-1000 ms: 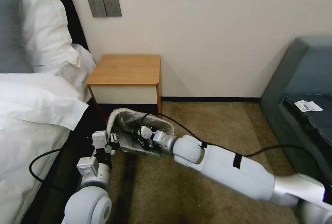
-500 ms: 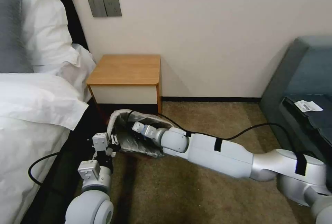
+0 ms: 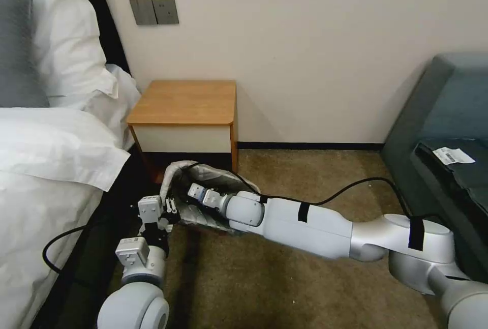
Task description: Pick up the garbage bag from the table and place it over the trash can.
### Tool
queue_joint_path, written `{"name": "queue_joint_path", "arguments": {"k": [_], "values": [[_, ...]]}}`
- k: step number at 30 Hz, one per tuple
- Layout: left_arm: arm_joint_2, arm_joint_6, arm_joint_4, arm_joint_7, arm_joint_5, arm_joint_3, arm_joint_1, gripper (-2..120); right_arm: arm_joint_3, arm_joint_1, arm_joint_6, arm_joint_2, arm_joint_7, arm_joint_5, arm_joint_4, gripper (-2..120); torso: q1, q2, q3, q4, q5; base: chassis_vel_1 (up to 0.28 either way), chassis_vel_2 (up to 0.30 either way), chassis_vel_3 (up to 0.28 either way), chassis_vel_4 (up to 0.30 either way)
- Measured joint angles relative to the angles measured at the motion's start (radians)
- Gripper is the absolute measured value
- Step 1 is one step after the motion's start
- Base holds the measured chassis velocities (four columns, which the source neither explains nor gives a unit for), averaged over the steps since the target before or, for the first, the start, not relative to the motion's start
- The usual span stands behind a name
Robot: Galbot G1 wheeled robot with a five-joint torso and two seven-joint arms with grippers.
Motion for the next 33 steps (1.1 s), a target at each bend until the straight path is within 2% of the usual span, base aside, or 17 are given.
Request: {"name": "queue_joint_path", "arguments": {"k": [5, 9, 13, 21, 24, 25, 28, 29, 31, 32, 33], "values": [[-0.004, -0.001, 0.014, 0.002, 0.001, -0.001, -0.001, 7, 0.002, 0.001, -0.003, -0.008, 0.019, 0.020, 0.022, 0, 0.000, 0.000, 0.000, -0.0002, 0.0000, 0.000, 0.000, 0.000, 0.000], [0.003, -0.002, 0.037, 0.002, 0.000, -0.014, -0.013, 7, 0.009, 0.002, -0.028, -0.041, 0.053, 0.058, 0.094, 0, 0.000, 0.000, 0.000, -0.0001, 0.0000, 0.000, 0.000, 0.000, 0.000], [0.005, -0.003, 0.071, 0.001, -0.003, -0.030, -0.038, 7, 0.030, -0.004, -0.061, -0.104, 0.088, 0.093, 0.218, 0, 0.000, 0.000, 0.000, -0.0003, 0.0000, 0.000, 0.000, 0.000, 0.000], [0.007, -0.002, 0.097, -0.006, -0.032, -0.043, -0.069, 7, 0.093, -0.074, -0.084, -0.179, 0.106, 0.111, 0.381, 0, 0.000, 0.000, 0.000, -0.0001, 0.0001, 0.000, 0.000, 0.000, 0.000], [0.013, 0.022, 0.101, -0.024, -0.095, -0.044, -0.077, 7, 0.198, -0.196, -0.085, -0.241, 0.096, 0.086, 0.529, 0, 0.000, 0.000, 0.000, -0.0002, 0.0003, 0.000, 0.000, 0.000, 0.000], [0.013, 0.022, 0.101, -0.024, -0.095, -0.044, -0.077, 7, 0.198, -0.196, -0.085, -0.241, 0.096, 0.086, 0.529, 0, 0.000, 0.000, 0.000, -0.0002, 0.0003, 0.000, 0.000, 0.000, 0.000], [0.017, 0.067, 0.083, -0.049, -0.204, -0.040, -0.071, 7, 0.360, -0.343, -0.065, -0.313, 0.021, 0.000, 0.663, 0, 0.000, 0.000, 0.000, -0.0001, 0.0006, 0.000, 0.000, 0.000, 0.000], [0.017, 0.067, 0.083, -0.049, -0.204, -0.040, -0.071, 7, 0.360, -0.343, -0.065, -0.313, 0.021, 0.000, 0.663, 0, 0.000, 0.000, 0.000, -0.0001, 0.0006, 0.000, 0.000, 0.000, 0.000], [0.018, 0.107, 0.073, -0.067, -0.277, -0.039, -0.065, 7, 0.476, -0.433, 0.010, -0.396, -0.026, -0.063, 0.744, 0, 0.000, 0.000, 0.000, -0.0003, 0.0000, 0.000, 0.000, 0.000, 0.000], [0.018, 0.107, 0.073, -0.067, -0.277, -0.039, -0.065, 7, 0.476, -0.433, 0.010, -0.396, -0.026, -0.063, 0.744, 0, 0.000, 0.000, 0.000, -0.0003, 0.0000, 0.000, 0.000, 0.000, 0.000], [0.019, 0.126, 0.072, -0.074, -0.312, -0.039, -0.063, 7, 0.535, -0.484, 0.041, -0.427, -0.043, -0.077, 0.785, 0, 0.000, 0.000, 0.000, -0.0004, 0.0003, 0.000, 0.000, 0.000, 0.000]]}}
